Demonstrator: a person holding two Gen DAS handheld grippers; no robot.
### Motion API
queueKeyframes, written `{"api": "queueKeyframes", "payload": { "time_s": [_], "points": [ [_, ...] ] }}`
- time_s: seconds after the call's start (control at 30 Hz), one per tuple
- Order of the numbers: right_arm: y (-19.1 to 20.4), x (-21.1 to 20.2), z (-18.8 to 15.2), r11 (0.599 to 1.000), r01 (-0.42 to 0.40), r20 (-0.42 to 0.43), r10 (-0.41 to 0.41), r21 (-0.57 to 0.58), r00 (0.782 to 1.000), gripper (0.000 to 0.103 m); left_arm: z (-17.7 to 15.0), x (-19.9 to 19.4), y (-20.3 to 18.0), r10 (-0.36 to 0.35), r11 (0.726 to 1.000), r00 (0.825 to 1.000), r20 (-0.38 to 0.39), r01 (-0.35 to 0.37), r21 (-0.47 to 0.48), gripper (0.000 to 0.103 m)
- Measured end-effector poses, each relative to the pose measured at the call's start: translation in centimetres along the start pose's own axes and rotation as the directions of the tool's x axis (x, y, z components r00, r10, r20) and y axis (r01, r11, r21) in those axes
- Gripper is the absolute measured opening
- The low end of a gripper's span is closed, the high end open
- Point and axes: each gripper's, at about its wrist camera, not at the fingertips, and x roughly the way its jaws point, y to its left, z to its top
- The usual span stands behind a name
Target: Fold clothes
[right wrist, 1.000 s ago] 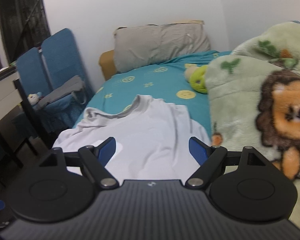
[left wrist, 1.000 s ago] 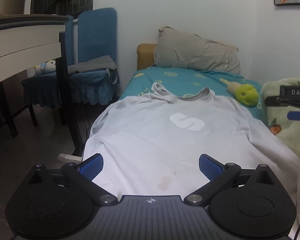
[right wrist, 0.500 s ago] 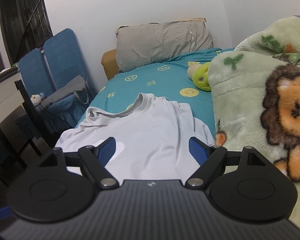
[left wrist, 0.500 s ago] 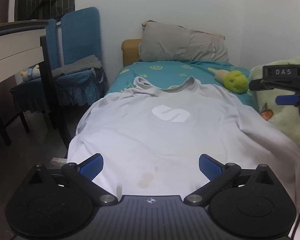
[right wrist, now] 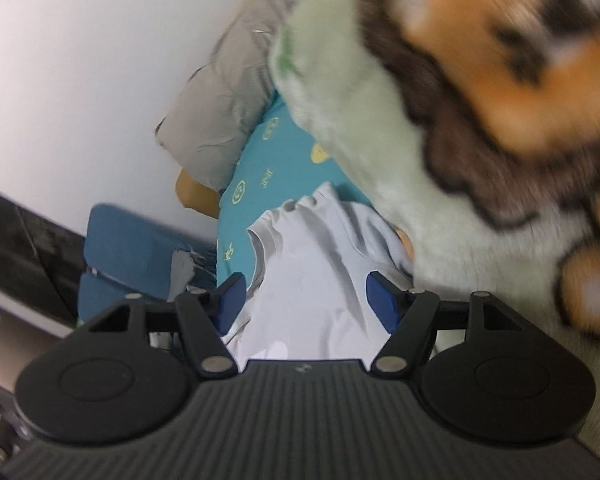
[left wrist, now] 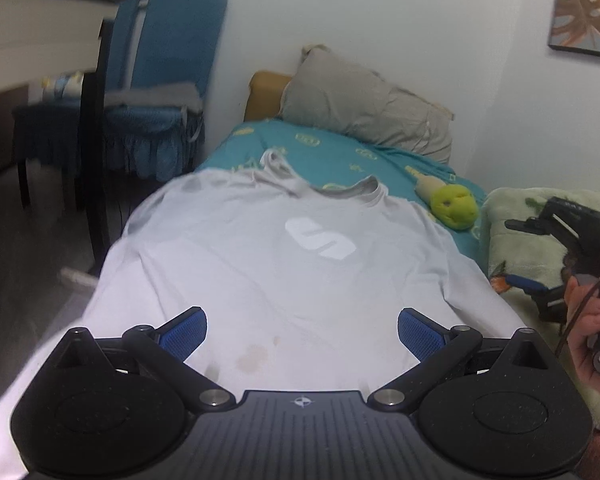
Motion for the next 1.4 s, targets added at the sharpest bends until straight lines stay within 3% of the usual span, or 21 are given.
{"api": "queueKeyframes", "payload": {
  "time_s": [0.3, 0.47, 0.7, 0.83, 0.93, 1.0, 1.07, 1.17, 1.23, 1.27, 1.33, 1.4],
  "points": [
    [-0.4, 1.1, -1.5, 0.998, 0.047, 0.085, -0.051, 0.041, 0.995, 0.070, -0.2, 0.8, 0.7, -0.012, 0.994, 1.000, -0.023, 0.009, -0.109, 0.103],
    [-0.2, 2.3, -2.0, 0.986, 0.162, 0.153, -0.166, 0.040, 0.974, 0.066, -0.3, 0.9, 1.1, -0.006, 0.990, 1.000, -0.006, 0.005, -0.139, 0.103],
    [1.2, 4.5, -2.7, 0.951, 0.309, 0.221, -0.306, 0.021, 0.926, 0.066, 0.5, 1.1, 3.1, -0.001, 0.972, 1.000, 0.018, 0.005, -0.237, 0.103],
    [3.0, 6.8, -2.9, 0.909, 0.417, 0.244, -0.410, 0.023, 0.879, 0.069, 0.7, 1.4, 4.6, 0.000, 0.951, 1.000, 0.011, 0.004, -0.309, 0.103],
    [4.8, 8.9, -2.8, 0.850, 0.525, 0.246, -0.501, -0.039, 0.830, 0.069, 0.7, 1.8, 5.9, -0.008, 0.926, 1.000, -0.003, 0.007, -0.376, 0.103],
    [5.1, 9.8, -2.8, 0.845, 0.532, 0.263, -0.503, -0.052, 0.824, 0.053, 0.6, 2.2, 6.7, -0.016, 0.906, 1.000, -0.016, 0.008, -0.424, 0.103],
    [4.6, 10.0, -2.3, 0.828, 0.557, 0.276, -0.522, -0.062, 0.807, 0.020, 0.5, 2.5, 7.6, -0.006, 0.884, 1.000, -0.029, -0.009, -0.468, 0.103],
    [6.3, 10.1, -2.8, 0.792, 0.588, 0.359, -0.507, -0.165, 0.784, 0.014, 0.8, 2.1, 9.2, 0.053, 0.848, 0.998, -0.029, -0.060, -0.526, 0.103],
    [8.8, 10.3, -4.8, 0.736, 0.586, 0.454, -0.417, -0.339, 0.787, 0.014, 1.5, 1.1, 9.9, 0.106, 0.838, 0.994, 0.016, -0.081, -0.540, 0.103],
    [10.4, 10.6, -6.3, 0.684, 0.578, 0.495, -0.349, -0.446, 0.796, 0.014, 1.9, 0.5, 10.3, 0.136, 0.837, 0.990, 0.043, -0.092, -0.540, 0.103],
    [12.8, 11.2, -10.2, 0.541, 0.527, 0.498, -0.215, -0.655, 0.840, 0.014, 2.7, -0.6, 10.9, 0.193, 0.833, 0.977, 0.089, -0.115, -0.541, 0.103],
    [14.3, 12.0, -14.2, 0.397, 0.432, 0.413, -0.138, -0.810, 0.900, 0.014, 3.2, -1.4, 11.4, 0.237, 0.827, 0.965, 0.115, -0.138, -0.545, 0.103]
  ]
}}
